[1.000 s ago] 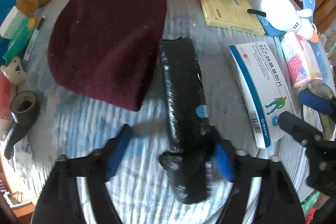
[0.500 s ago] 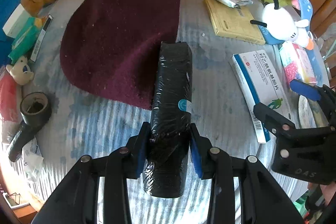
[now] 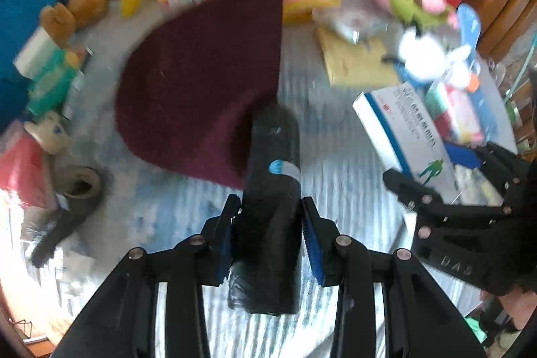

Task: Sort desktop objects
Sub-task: 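Lift the black cylinder and paracetamol box and carry both toward the blue crate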

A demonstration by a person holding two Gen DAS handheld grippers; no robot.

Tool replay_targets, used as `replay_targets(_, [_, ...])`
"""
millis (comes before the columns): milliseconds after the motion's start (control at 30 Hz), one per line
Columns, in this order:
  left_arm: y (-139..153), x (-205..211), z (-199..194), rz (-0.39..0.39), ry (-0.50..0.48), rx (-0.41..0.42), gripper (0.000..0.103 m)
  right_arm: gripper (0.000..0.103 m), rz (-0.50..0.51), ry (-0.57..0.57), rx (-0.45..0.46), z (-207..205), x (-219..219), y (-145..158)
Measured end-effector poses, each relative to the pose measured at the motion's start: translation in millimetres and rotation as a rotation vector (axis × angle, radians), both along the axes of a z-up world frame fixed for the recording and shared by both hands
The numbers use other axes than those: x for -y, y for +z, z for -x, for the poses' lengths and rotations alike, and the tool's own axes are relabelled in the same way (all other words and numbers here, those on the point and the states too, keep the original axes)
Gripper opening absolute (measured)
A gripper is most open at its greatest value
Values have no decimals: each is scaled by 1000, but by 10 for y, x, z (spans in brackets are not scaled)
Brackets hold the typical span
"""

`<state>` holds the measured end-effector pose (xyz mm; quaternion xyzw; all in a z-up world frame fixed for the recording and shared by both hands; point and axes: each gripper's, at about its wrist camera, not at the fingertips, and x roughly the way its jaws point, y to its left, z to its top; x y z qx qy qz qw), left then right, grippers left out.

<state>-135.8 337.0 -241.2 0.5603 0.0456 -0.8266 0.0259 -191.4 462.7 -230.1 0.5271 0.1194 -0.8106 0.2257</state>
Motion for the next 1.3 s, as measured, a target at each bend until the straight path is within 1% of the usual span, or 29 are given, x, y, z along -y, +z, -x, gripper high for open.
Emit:
replay_targets(67, [311, 32, 31, 10, 25, -50, 29, 72, 30, 26, -34, -36, 64, 185])
replay_targets(167, [714, 175, 72, 30, 72, -126, 29, 72, 72, 70, -89, -102, 173, 471])
replay_targets(267, [1009, 389, -134, 59, 126, -173, 29, 72, 128, 118, -131, -148, 260, 741])
replay_targets(367, [1113, 544, -266, 72, 160, -185, 27, 72, 142, 168, -185, -176, 467, 969])
replay_targets(433, [1153, 650, -354, 71, 172, -185, 27, 72, 134, 175, -203, -190, 561, 1042])
replay_targets(467, [1127, 678, -382, 47, 161, -171, 27, 72, 132, 172, -205, -193, 570, 1052])
replay_targets(533, [1039, 688, -399, 11, 132, -134, 43, 72, 124, 150, -204, -207, 513, 1039])
replay_targets(567, [985, 643, -400, 6, 117, -120, 58, 72, 119, 132, -195, -212, 471, 1013])
replay_targets(600, [914, 578, -383, 4, 91, -107, 68, 72, 114, 113, -187, -217, 429, 985])
replay_targets(633, [842, 497, -361, 0, 63, -97, 70, 72, 103, 90, -173, -220, 361, 925])
replay_targets(767, [502, 130, -253, -14, -58, -39, 70, 72, 68, 7, -119, -253, 15, 692])
replay_targets(867, [250, -143, -182, -2, -129, 6, 70, 72, 57, -60, -87, -212, -237, 543])
replay_targets(1000, [-76, -404, -93, 35, -171, 58, 70, 72, 84, -91, -48, -199, -475, 387])
replay_targets(1067, [-221, -460, -36, 57, -164, 78, 69, 72, 101, -87, -39, -204, -531, 318])
replay_targets(1100, [-280, -478, -9, 61, -158, 84, 64, 72, 106, -85, -36, -206, -548, 290])
replay_targets(1167, [-381, -503, 48, 58, -145, 90, 59, 72, 111, -82, -34, -204, -575, 237])
replay_targets(1233, [-398, -520, 86, 46, -133, 73, 42, 72, 113, -78, -35, -199, -594, 185])
replay_targets(1267, [-393, -525, 102, 43, -125, 65, 39, 72, 112, -73, -34, -197, -599, 159])
replay_targets(1300, [-382, -522, 111, 51, -113, 65, 38, 72, 112, -69, -34, -194, -603, 133])
